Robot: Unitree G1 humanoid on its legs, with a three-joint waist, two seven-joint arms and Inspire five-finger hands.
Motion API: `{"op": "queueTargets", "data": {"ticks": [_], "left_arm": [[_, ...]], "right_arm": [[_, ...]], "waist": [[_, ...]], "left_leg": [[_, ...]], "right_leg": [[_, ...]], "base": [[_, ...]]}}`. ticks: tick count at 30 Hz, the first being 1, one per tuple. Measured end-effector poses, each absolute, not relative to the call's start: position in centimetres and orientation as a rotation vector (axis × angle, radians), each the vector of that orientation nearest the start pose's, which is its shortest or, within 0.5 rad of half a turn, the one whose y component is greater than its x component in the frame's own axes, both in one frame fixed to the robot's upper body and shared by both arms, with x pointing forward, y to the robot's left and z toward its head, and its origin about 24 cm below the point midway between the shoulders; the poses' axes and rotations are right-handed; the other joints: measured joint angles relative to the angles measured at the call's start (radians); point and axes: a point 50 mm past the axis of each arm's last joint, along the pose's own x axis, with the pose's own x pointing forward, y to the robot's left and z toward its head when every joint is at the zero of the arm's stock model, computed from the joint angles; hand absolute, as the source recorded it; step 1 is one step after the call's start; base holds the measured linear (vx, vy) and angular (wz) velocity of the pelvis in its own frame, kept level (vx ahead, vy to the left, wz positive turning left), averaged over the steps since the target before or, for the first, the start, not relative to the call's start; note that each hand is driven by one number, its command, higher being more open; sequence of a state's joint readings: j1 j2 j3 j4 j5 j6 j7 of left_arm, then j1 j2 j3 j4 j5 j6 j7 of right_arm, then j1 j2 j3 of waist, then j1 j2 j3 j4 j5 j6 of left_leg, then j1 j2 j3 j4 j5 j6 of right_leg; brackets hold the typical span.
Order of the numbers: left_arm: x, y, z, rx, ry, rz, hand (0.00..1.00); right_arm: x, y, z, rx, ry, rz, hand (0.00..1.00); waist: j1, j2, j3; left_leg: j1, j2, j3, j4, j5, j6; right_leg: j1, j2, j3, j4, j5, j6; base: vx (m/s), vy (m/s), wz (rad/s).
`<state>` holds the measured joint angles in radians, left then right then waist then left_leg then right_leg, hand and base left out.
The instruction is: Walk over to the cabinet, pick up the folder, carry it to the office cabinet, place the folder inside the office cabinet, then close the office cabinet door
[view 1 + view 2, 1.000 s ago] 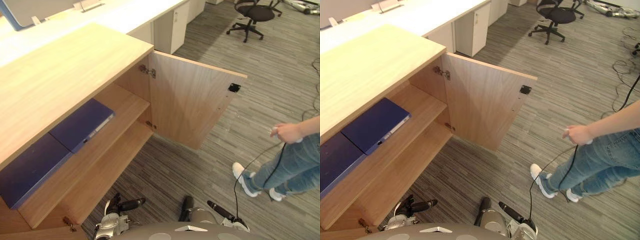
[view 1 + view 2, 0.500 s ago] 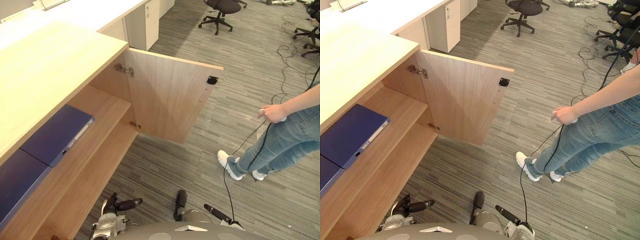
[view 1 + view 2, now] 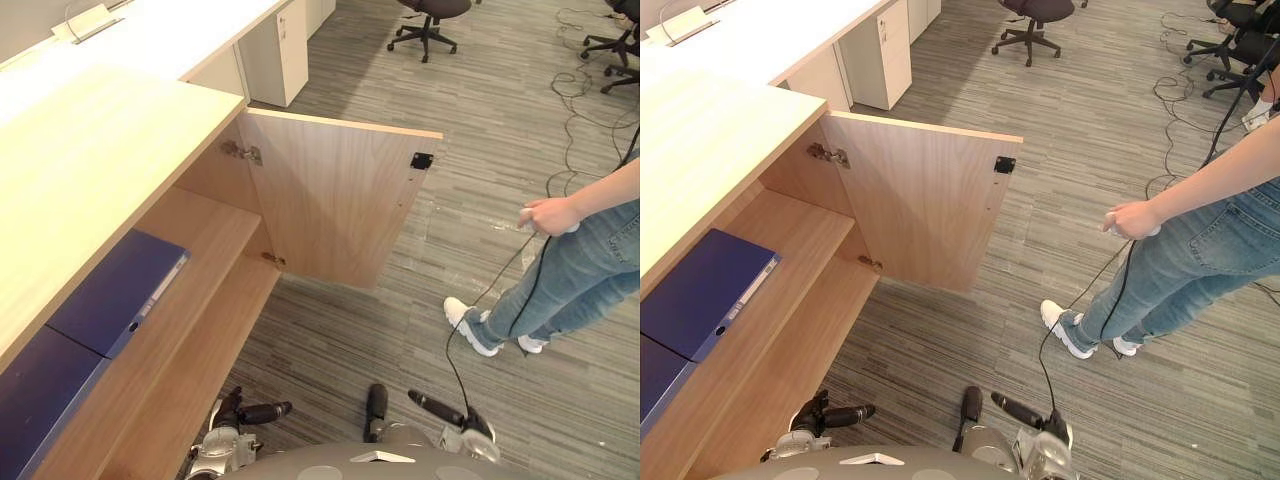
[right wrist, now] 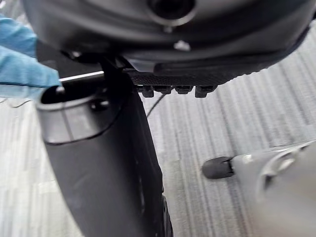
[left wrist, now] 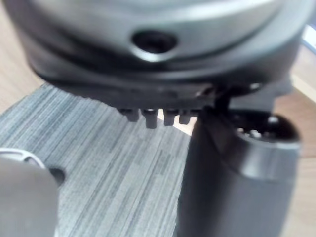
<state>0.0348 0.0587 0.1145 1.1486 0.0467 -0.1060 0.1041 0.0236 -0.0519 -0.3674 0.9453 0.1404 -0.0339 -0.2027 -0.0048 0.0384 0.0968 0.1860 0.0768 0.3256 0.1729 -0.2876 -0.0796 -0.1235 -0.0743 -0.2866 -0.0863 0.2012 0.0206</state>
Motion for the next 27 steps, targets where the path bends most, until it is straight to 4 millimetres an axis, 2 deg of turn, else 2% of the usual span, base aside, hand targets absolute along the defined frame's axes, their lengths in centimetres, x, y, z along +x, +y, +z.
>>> {"op": "queueTargets", "data": {"ticks": [1, 5, 6, 7, 8, 9, 11, 12, 14, 15, 17, 19, 22, 24, 25, 27], "left_arm": [[10.0, 19.0, -16.3, 0.086, 1.072, 0.208, 1.0], [9.9, 19.3, -16.2, 0.088, 1.068, 0.208, 1.0], [9.8, 19.5, -16.2, 0.091, 1.069, 0.209, 1.0], [9.4, 19.9, -16.2, 0.098, 1.077, 0.209, 1.0], [9.3, 20.1, -16.2, 0.099, 1.08, 0.209, 1.0], [9.2, 20.3, -16.2, 0.103, 1.08, 0.208, 1.0], [8.7, 20.4, -16.3, 0.101, 1.087, 0.207, 1.0], [8.2, 20.4, -16.4, 0.099, 1.099, 0.207, 1.0], [6.4, 21.0, -16.6, 0.109, 1.144, 0.219, 1.0], [5.6, 21.5, -16.6, 0.119, 1.162, 0.226, 1.0], [4.8, 21.8, -16.7, 0.123, 1.182, 0.234, 1.0], [4.6, 21.7, -16.7, 0.117, 1.188, 0.235, 1.0], [5.0, 21.1, -16.7, 0.105, 1.176, 0.223, 1.0], [5.1, 20.6, -16.8, 0.091, 1.17, 0.214, 1.0], [5.1, 20.6, -16.8, 0.089, 1.169, 0.212, 1.0], [5.3, 20.6, -16.7, 0.089, 1.163, 0.211, 1.0]], "right_arm": [[13.3, -23.5, -13.6, 0.135, 0.883, -0.622, 1.0], [17.6, -28.1, -9.4, 0.0, 0.669, -0.622, 1.0], [18.6, -29.3, -8.2, -0.032, 0.62, -0.626, 1.0], [20.4, -31.1, -6.1, -0.082, 0.533, -0.633, 1.0], [21.0, -31.8, -5.3, -0.101, 0.501, -0.636, 1.0], [22.2, -33.3, -3.3, -0.158, 0.44, -0.636, 1.0], [23.2, -34.5, -1.7, -0.196, 0.397, -0.64, 1.0], [24.4, -34.8, -0.3, -0.224, 0.358, -0.622, 1.0], [25.9, -33.8, 0.4, -0.248, 0.327, -0.552, 1.0], [26.4, -33.3, 0.6, -0.257, 0.319, -0.522, 1.0], [27.2, -32.8, 1.1, -0.262, 0.3, -0.497, 1.0], [28.4, -32.5, 2.2, -0.28, 0.269, -0.471, 1.0], [30.6, -32.3, 5.1, -0.384, 0.204, -0.387, 1.0], [32.3, -32.5, 8.0, -0.489, 0.152, -0.33, 1.0], [32.7, -32.5, 8.7, -0.512, 0.144, -0.319, 1.0], [34.1, -32.7, 11.3, -0.603, 0.111, -0.294, 1.0]], "waist": [[0.0, 0.001, -0.001], [0.001, 0.006, -0.004], [0.002, 0.007, -0.004], [0.001, 0.007, -0.005], [-0.001, 0.006, -0.006], [0.0, -0.008, 0.0], [0.002, -0.001, -0.004], [0.005, 0.004, -0.005], [0.003, 0.003, -0.025], [0.004, -0.011, -0.03], [0.008, -0.021, -0.031], [0.009, -0.015, -0.031], [0.013, 0.011, -0.029], [0.009, 0.032, -0.028], [0.007, 0.034, -0.028], [0.006, 0.033, -0.024]], "left_leg": [[0.0, 0.0, 0.0, 0.0, 0.0, 0.0], [-0.006, -0.007, -0.004, 0.022, 0.0, 0.0], [-0.008, -0.01, -0.006, 0.034, 0.0, 0.0], [-0.022, -0.014, -0.016, 0.073, 0.0, 0.0], [-0.036, -0.017, -0.024, 0.1, 0.001, -0.001], [-0.077, -0.021, -0.048, 0.17, -0.034, 0.012], [-0.088, -0.007, -0.062, 0.088, -0.087, 0.033], [-0.089, 0.001, -0.058, 0.016, -0.009, 0.014], [-0.068, -0.02, -0.051, -0.012, 0.005, 0.023], [-0.069, -0.027, -0.053, -0.012, 0.005, 0.024], [-0.074, -0.032, -0.064, -0.011, 0.006, 0.025], [-0.076, -0.032, -0.077, -0.011, 0.006, 0.026], [-0.076, -0.033, -0.087, -0.006, 0.007, 0.026], [-0.075, -0.036, -0.102, -0.003, 0.008, 0.027], [-0.075, -0.037, -0.106, -0.004, 0.008, 0.027], [-0.076, -0.039, -0.112, -0.004, 0.009, 0.027]], "right_leg": [[0.0, -0.001, 0.0, 0.0, 0.0, 0.001], [0.001, -0.009, 0.007, 0.0, -0.001, 0.003], [0.003, -0.011, 0.014, 0.0, -0.001, 0.005], [0.005, -0.02, 0.021, 0.0, -0.001, 0.006], [0.006, -0.027, 0.021, 0.0, -0.001, 0.006], [0.01, -0.054, 0.023, 0.0, 0.0, 0.007], [0.015, -0.065, 0.023, 0.001, 0.007, 0.019], [0.015, -0.066, 0.027, 0.001, 0.022, 0.042], [0.018, -0.076, 0.039, 0.001, 0.025, 0.05], [0.018, -0.082, 0.038, 0.0, 0.025, 0.05], [0.016, -0.087, 0.03, 0.0, 0.026, 0.05], [0.019, -0.089, 0.016, 0.001, 0.026, 0.05], [0.022, -0.093, 0.005, 0.001, 0.028, 0.05], [0.033, -0.099, -0.015, 0.001, 0.028, 0.051], [0.035, -0.1, -0.017, 0.001, 0.029, 0.051], [0.037, -0.103, -0.025, 0.001, 0.03, 0.053]], "base": [[0.0, 0.071, -0.01], [0.0, 0.064, -0.04], [0.0, 0.066, -0.16], [0.0, 0.068, -0.12], [0.0, 0.099, 0.01], [-0.01, 0.088, 0.14], [-0.06, 0.083, 0.06], [-0.07, 0.065, -0.2], [-0.01, 0.099, -0.11], [0.01, 0.113, 0.09], [0.02, 0.062, 0.13], [0.04, 0.023, 0.15], [0.05, 0.01, 0.06], [0.03, 0.016, 0.13], [0.01, 0.02, 0.14], [0.0, 0.016, 0.09]]}}
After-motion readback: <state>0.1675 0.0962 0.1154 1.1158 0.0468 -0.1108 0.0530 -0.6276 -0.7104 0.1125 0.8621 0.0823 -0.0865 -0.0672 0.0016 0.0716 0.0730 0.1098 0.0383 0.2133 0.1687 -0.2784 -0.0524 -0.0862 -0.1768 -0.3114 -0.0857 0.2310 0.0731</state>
